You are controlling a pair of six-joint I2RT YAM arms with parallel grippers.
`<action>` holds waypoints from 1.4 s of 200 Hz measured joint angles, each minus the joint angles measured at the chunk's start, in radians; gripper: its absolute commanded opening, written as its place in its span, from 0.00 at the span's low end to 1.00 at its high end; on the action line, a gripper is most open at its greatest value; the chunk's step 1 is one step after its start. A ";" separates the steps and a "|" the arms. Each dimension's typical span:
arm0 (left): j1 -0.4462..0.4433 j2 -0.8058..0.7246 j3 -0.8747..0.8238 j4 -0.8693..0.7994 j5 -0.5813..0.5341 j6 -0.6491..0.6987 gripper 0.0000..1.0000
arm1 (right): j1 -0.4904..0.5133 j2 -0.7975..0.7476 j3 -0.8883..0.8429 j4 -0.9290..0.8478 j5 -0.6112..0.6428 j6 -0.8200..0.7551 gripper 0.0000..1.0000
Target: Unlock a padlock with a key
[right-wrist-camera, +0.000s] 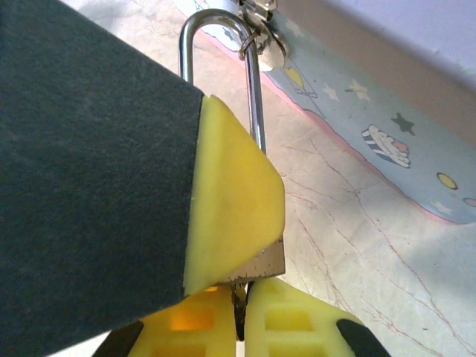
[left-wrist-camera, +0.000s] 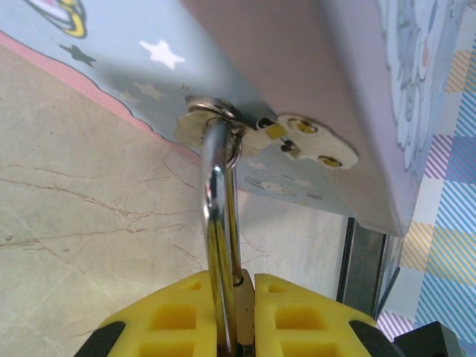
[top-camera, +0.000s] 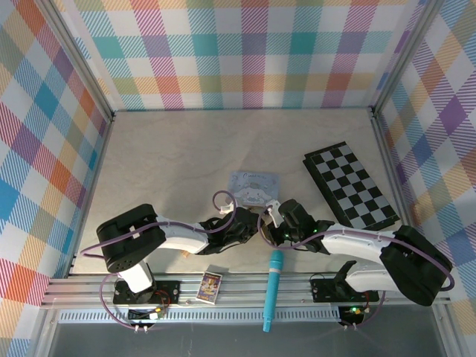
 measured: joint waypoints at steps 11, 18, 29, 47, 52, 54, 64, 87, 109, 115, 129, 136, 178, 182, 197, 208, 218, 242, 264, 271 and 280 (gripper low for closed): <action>0.000 -0.006 -0.006 0.000 0.000 0.000 0.00 | -0.002 0.000 -0.006 0.011 -0.010 0.012 0.04; 0.000 -0.009 -0.008 -0.001 0.000 0.000 0.00 | -0.003 -0.001 -0.011 0.021 -0.018 0.018 0.04; 0.000 -0.013 -0.013 0.000 0.002 0.001 0.00 | -0.010 -0.002 -0.015 0.029 -0.036 0.028 0.03; 0.000 -0.025 -0.021 0.000 0.003 0.000 0.00 | -0.034 -0.002 -0.020 0.045 -0.079 0.050 0.01; 0.000 -0.028 -0.024 0.000 0.002 0.000 0.00 | -0.043 -0.002 -0.023 0.050 -0.095 0.061 0.01; 0.000 -0.030 -0.026 0.000 0.003 0.000 0.00 | -0.047 -0.002 -0.023 0.053 -0.104 0.063 0.01; 0.000 -0.036 -0.030 0.000 0.003 -0.002 0.00 | -0.067 0.001 -0.028 0.065 -0.146 0.077 0.01; 0.000 -0.043 -0.038 0.001 0.003 -0.003 0.00 | -0.112 0.031 -0.029 0.092 -0.243 0.108 0.01; 0.000 -0.043 -0.047 0.002 0.004 -0.003 0.00 | -0.144 0.074 -0.027 0.114 -0.322 0.133 0.02; 0.000 -0.044 -0.050 0.004 0.003 -0.003 0.00 | -0.153 0.085 -0.025 0.119 -0.342 0.140 0.02; 0.000 -0.049 -0.057 0.010 0.002 -0.003 0.00 | -0.171 0.103 -0.023 0.133 -0.382 0.153 0.07; 0.000 -0.053 -0.060 0.010 0.002 -0.003 0.00 | -0.176 0.109 -0.022 0.136 -0.396 0.159 0.09; 0.000 -0.072 -0.071 0.012 0.000 -0.003 0.00 | -0.192 0.119 -0.014 0.134 -0.432 0.196 0.16; 0.000 -0.074 -0.071 0.012 0.000 -0.003 0.00 | -0.192 0.119 -0.014 0.133 -0.433 0.197 0.16; 0.000 -0.077 -0.073 0.011 -0.002 -0.003 0.00 | -0.192 0.117 -0.010 0.127 -0.431 0.203 0.17; 0.000 -0.078 -0.073 0.011 -0.002 -0.003 0.00 | -0.192 0.113 -0.009 0.122 -0.429 0.204 0.19; 0.000 -0.078 -0.073 0.011 -0.001 -0.003 0.00 | -0.193 0.110 -0.009 0.116 -0.426 0.207 0.19; 0.000 -0.078 -0.073 0.013 -0.001 -0.004 0.00 | -0.204 0.109 -0.009 0.108 -0.428 0.222 0.24; 0.000 -0.078 -0.073 0.017 -0.002 -0.010 0.00 | -0.213 0.105 -0.009 0.101 -0.429 0.234 0.26; 0.000 -0.078 -0.073 0.019 -0.002 -0.011 0.00 | -0.216 0.103 -0.009 0.098 -0.430 0.236 0.26; 0.000 -0.078 -0.073 0.020 -0.002 -0.014 0.00 | -0.219 0.098 -0.009 0.094 -0.430 0.240 0.26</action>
